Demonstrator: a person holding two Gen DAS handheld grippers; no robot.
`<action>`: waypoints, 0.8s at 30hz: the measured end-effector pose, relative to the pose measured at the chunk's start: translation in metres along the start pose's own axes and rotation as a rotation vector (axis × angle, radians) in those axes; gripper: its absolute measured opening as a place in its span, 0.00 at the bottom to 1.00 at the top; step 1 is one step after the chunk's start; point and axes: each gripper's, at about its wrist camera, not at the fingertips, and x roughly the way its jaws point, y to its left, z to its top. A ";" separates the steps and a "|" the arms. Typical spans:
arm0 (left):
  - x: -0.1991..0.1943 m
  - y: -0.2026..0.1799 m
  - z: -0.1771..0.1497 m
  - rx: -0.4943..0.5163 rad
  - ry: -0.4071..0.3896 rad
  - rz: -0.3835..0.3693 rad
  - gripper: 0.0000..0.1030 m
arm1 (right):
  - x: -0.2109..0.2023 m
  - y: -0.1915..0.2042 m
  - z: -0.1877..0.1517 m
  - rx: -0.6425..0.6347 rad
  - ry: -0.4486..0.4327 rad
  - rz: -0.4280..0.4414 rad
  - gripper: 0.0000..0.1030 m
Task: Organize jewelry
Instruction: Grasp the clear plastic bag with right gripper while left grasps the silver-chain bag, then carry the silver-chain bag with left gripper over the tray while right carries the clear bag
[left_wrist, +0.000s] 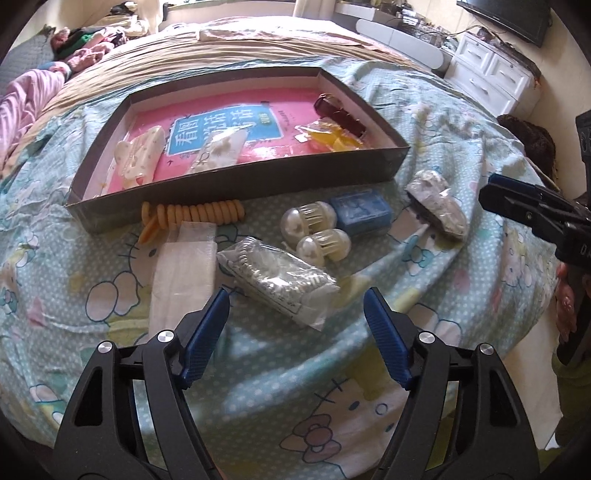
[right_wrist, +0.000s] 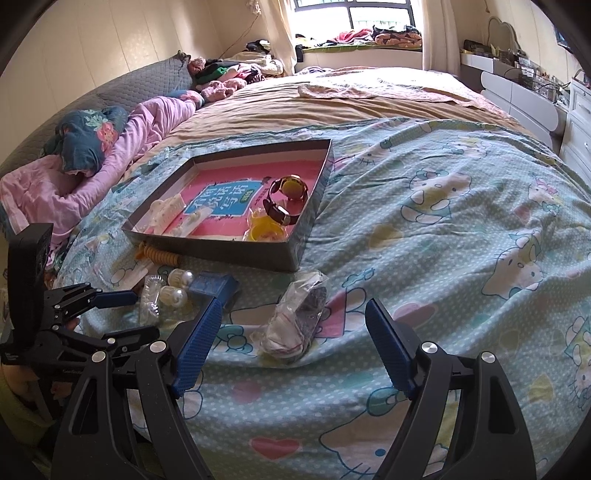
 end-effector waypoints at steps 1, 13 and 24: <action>0.002 0.001 0.001 -0.007 -0.001 0.001 0.65 | 0.005 0.000 -0.001 0.001 0.012 -0.001 0.76; 0.012 0.011 0.006 -0.035 -0.011 0.011 0.65 | 0.056 -0.002 -0.005 0.029 0.108 0.011 0.49; 0.019 0.010 0.007 -0.025 -0.030 0.024 0.57 | 0.047 -0.009 -0.004 0.042 0.052 0.028 0.37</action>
